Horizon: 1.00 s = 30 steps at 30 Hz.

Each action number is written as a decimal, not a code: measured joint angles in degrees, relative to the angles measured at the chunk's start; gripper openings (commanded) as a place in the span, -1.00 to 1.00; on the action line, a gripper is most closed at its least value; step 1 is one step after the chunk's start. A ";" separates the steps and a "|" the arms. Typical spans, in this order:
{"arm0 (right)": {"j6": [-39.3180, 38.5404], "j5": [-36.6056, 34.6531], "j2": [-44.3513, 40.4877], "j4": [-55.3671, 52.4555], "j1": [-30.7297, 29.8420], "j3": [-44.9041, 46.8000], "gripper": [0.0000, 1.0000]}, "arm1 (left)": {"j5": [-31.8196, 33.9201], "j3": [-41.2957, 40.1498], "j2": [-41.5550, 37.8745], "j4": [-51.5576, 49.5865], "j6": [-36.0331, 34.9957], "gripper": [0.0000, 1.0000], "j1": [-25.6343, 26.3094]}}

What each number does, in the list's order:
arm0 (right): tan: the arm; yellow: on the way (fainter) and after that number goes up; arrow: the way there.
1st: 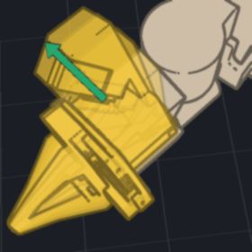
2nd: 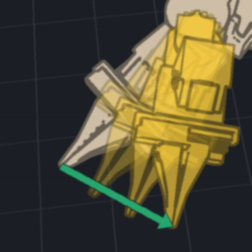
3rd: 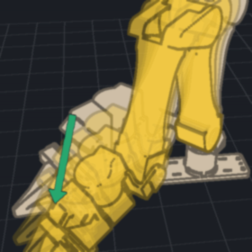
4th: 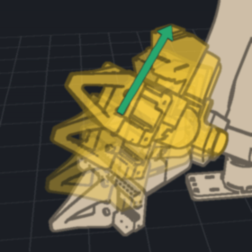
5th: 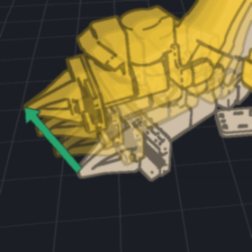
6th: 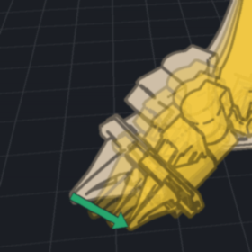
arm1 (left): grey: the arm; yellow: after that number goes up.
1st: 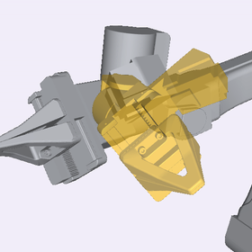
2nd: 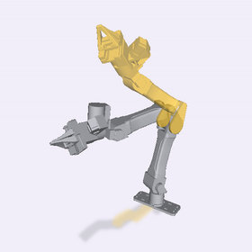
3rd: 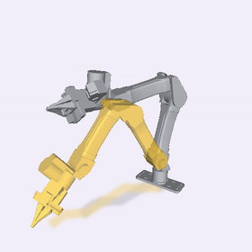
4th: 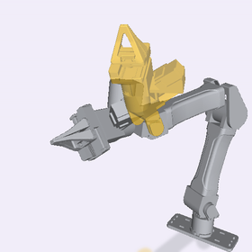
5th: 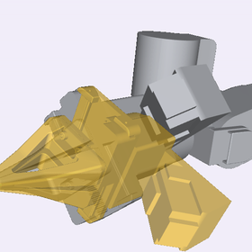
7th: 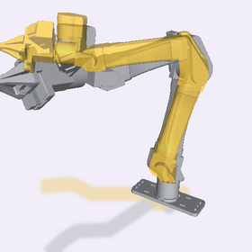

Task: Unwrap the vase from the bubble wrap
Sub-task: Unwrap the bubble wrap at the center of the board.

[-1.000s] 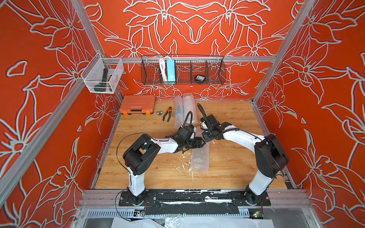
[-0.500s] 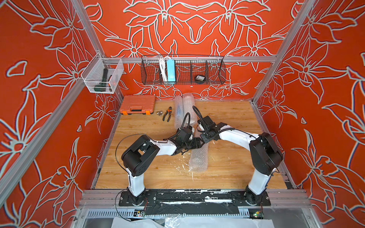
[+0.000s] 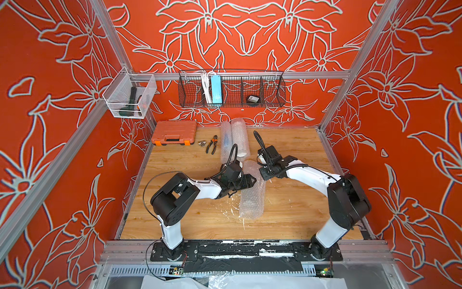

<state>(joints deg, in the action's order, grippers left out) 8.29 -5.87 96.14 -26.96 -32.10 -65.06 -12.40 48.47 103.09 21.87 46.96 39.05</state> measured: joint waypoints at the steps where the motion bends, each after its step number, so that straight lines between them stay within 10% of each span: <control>1: 0.24 0.37 0.00 0.07 0.11 0.02 -1.00 | 0.13 -0.17 -0.20 0.02 0.09 0.27 0.00; 12: 4.85 4.39 -3.34 2.16 2.78 0.33 -0.04 | 0.33 -2.27 -2.78 -1.51 0.46 0.27 0.00; 30: 13.84 20.04 -14.56 0.59 9.55 10.93 0.02 | 1.66 -7.52 -7.32 -0.90 3.06 0.28 0.02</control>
<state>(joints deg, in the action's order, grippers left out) 22.13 14.17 81.58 -26.37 -22.55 -54.13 -10.74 40.95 95.77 20.97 50.02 39.07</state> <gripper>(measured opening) 0.514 0.701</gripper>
